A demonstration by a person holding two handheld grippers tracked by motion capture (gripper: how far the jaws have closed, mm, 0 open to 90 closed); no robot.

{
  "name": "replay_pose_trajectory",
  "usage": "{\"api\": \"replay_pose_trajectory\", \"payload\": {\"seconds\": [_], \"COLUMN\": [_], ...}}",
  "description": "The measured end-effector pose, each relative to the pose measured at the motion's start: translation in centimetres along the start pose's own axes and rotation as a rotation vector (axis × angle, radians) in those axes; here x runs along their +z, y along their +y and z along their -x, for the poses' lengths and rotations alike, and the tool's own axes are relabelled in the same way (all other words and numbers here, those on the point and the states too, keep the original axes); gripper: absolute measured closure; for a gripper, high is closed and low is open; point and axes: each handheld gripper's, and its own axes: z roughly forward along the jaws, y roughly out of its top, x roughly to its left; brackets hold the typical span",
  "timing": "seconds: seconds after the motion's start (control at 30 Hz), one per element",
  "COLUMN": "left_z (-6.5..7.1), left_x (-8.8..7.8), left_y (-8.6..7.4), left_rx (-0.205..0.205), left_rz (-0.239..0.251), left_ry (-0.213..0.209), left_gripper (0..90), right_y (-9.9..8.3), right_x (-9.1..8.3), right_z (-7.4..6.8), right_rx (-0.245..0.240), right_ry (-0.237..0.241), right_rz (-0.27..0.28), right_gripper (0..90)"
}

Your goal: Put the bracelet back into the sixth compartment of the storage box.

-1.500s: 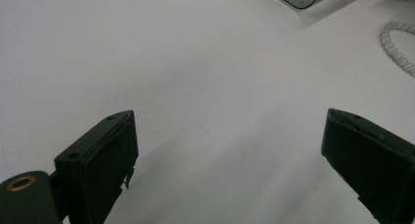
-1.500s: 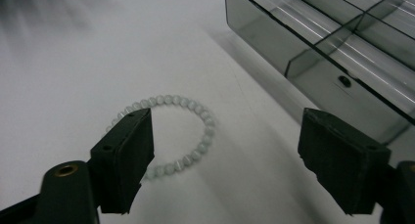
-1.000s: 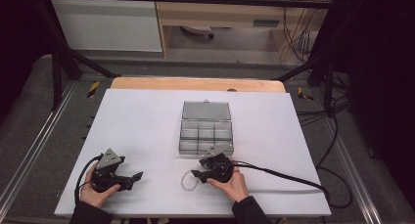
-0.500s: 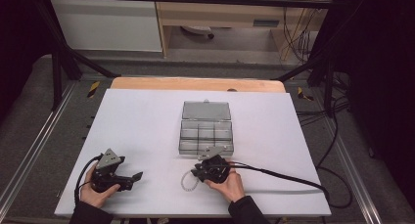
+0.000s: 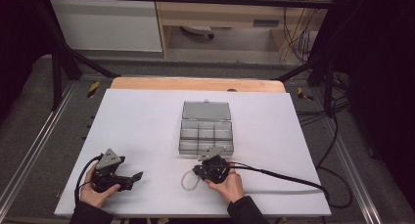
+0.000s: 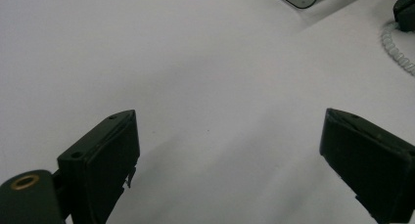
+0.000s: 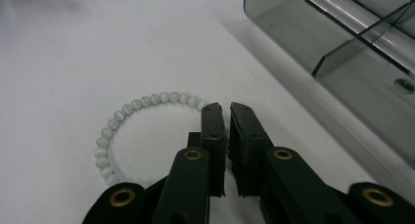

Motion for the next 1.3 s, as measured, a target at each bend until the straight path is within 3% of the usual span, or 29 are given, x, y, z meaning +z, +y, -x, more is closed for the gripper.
{"api": "replay_pose_trajectory", "payload": {"seconds": [0.43, 1.17, 1.3], "left_z": [0.0, 0.0, 0.0], "left_x": [0.0, 0.0, 0.0], "left_y": [0.0, 0.0, 0.0], "left_rx": [0.001, 0.003, 0.005], "left_rz": [0.001, 0.003, 0.002], "left_ry": [0.001, 0.001, 0.001], "left_gripper": [7.7, 7.8, 7.8], "right_y": [0.0, 0.3, 0.0], "right_x": [-0.1, -0.9, -0.3], "right_z": [0.0, -0.3, -0.2], "right_rx": [0.024, 0.005, 0.003], "right_ry": [0.004, 0.020, 0.015], "right_rz": [-0.004, 0.026, 0.006], "right_gripper": [85.5, 90.0, 83.8]}}
